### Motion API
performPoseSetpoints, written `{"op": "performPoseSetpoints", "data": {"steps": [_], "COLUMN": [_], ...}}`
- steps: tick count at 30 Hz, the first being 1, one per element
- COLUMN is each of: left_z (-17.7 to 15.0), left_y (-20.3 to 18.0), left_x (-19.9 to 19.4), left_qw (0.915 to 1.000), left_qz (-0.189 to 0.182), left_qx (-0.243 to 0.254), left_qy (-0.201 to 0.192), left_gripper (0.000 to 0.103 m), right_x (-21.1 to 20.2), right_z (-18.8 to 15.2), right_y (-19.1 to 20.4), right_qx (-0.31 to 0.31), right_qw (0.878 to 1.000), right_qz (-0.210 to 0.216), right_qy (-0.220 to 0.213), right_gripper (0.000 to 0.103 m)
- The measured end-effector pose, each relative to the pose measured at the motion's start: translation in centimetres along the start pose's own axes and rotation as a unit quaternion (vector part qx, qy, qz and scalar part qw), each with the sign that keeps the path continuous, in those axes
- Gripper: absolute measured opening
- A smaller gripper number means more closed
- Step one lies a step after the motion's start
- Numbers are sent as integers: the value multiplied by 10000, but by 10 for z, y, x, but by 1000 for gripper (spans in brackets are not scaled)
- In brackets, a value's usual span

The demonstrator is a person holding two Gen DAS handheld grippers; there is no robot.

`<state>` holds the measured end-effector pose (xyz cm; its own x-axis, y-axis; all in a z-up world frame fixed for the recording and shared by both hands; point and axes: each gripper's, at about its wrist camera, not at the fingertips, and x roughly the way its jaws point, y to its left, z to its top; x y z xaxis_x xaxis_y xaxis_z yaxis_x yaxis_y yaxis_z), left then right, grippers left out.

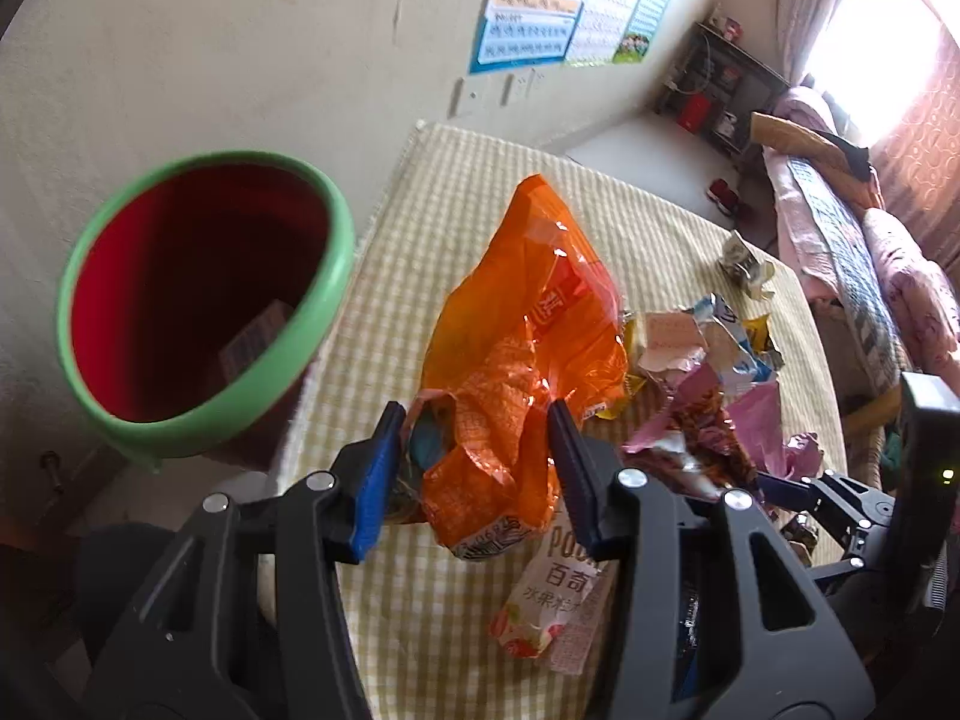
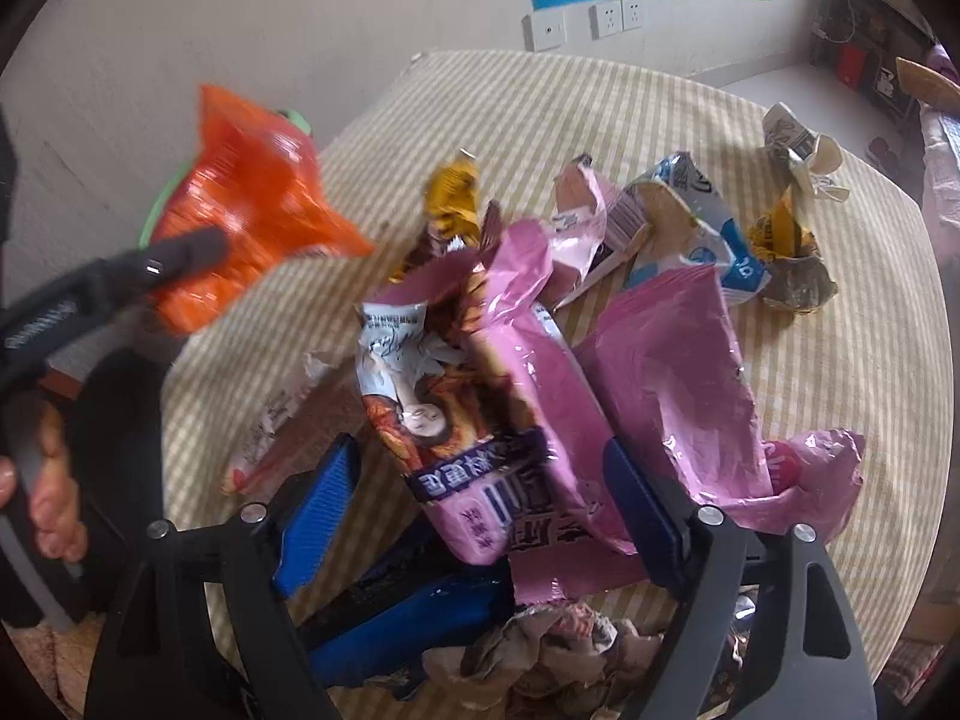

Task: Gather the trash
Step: 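Grasp the orange bag with the left tool while the right tool grasps the pink wrapper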

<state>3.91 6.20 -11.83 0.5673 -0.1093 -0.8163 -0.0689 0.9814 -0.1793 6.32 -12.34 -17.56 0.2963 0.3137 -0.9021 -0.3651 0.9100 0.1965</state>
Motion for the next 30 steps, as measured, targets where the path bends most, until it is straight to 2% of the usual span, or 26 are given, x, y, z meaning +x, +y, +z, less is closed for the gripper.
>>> {"op": "performPoseSetpoints", "data": {"steps": [1, 3, 4, 7, 14, 22, 30], "left_z": [1, 1, 1, 2, 3, 10, 15], "left_y": [1, -1, -3, -3, -1, 9, 22], "left_x": [-2, -9, -12, -19, -37, -66, -86], "left_qw": [10000, 9996, 9992, 9986, 9979, 9945, 9906], "left_qz": [56, 177, 236, 250, 197, 288, 464], "left_qx": [17, 90, 137, 165, 62, -67, -167], "left_qy": [-58, -208, -288, -428, -618, -1002, -1279], "left_gripper": [47, 47, 47, 47, 47, 47, 47], "right_x": [2, 0, 0, -11, -61, -97, -106], "right_z": [0, -1, -2, -4, 2, 14, 26], "right_y": [-2, -7, -9, -8, -3, 7, 28], "right_qx": [49, 212, 232, 266, 493, 692, 573], "right_qw": [10000, 9997, 9996, 9988, 9917, 9820, 9807], "right_qz": [0, 98, 129, 339, 695, 872, 872], "right_qy": [2, -85, -74, -245, -960, -1527, -1656], "right_gripper": [78, 60, 47, 32, 30, 30, 30]}}
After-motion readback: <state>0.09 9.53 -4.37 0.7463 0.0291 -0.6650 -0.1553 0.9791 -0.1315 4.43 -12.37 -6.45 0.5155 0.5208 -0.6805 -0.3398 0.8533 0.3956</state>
